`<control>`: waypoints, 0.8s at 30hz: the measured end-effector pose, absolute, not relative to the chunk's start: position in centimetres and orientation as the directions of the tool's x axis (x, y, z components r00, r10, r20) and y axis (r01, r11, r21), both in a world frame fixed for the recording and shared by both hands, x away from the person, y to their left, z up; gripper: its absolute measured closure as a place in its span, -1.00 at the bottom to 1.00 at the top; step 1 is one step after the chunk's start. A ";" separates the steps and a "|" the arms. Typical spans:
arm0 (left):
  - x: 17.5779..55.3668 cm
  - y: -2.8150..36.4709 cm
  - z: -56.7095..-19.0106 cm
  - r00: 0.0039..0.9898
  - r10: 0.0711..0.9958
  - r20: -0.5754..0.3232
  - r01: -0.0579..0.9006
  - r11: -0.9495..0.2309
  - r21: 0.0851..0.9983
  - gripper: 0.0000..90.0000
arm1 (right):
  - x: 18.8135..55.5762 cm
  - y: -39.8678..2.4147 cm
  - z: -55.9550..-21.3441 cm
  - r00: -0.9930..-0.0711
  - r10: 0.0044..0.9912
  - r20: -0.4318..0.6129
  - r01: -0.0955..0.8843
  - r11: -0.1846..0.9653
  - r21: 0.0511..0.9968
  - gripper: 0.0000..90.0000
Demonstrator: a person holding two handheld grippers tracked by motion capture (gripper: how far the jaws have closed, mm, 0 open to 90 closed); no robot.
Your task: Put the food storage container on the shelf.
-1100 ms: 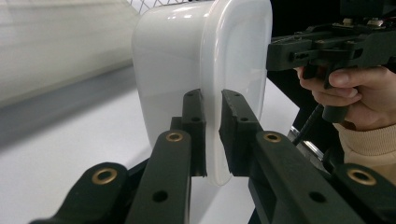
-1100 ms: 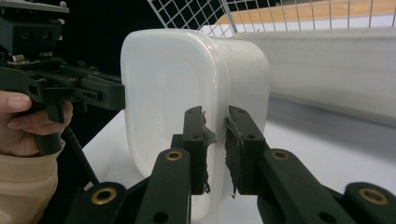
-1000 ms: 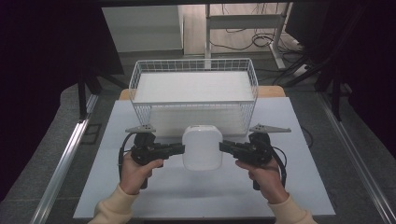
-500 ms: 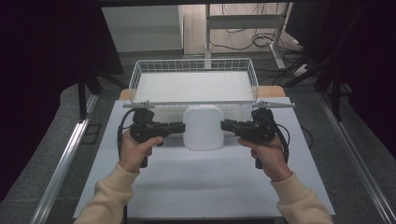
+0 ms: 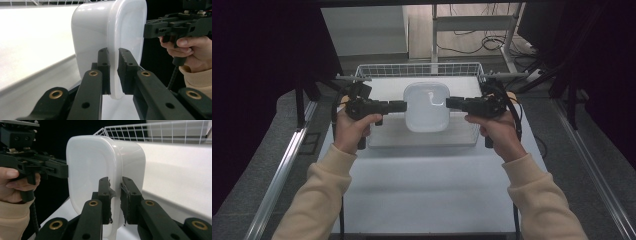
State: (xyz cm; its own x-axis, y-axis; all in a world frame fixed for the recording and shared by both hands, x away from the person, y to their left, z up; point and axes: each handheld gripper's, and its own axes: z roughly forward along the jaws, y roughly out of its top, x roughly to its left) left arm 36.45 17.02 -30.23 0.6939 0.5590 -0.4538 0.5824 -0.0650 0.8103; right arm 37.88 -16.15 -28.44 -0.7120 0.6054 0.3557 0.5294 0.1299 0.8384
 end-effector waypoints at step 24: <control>44.0 18.3 -29.0 0.606 0.564 -0.561 0.692 -0.025 0.722 0.80 | 45.4 -15.2 -26.8 -0.652 0.591 0.474 0.639 0.093 0.764 0.76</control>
State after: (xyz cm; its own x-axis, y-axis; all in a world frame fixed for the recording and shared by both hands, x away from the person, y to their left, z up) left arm 44.00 18.27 -29.04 0.6061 0.5635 -0.5614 0.6918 -0.0251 0.7217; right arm 45.43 -15.16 -26.79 -0.6525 0.5913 0.4740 0.6388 0.0928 0.7637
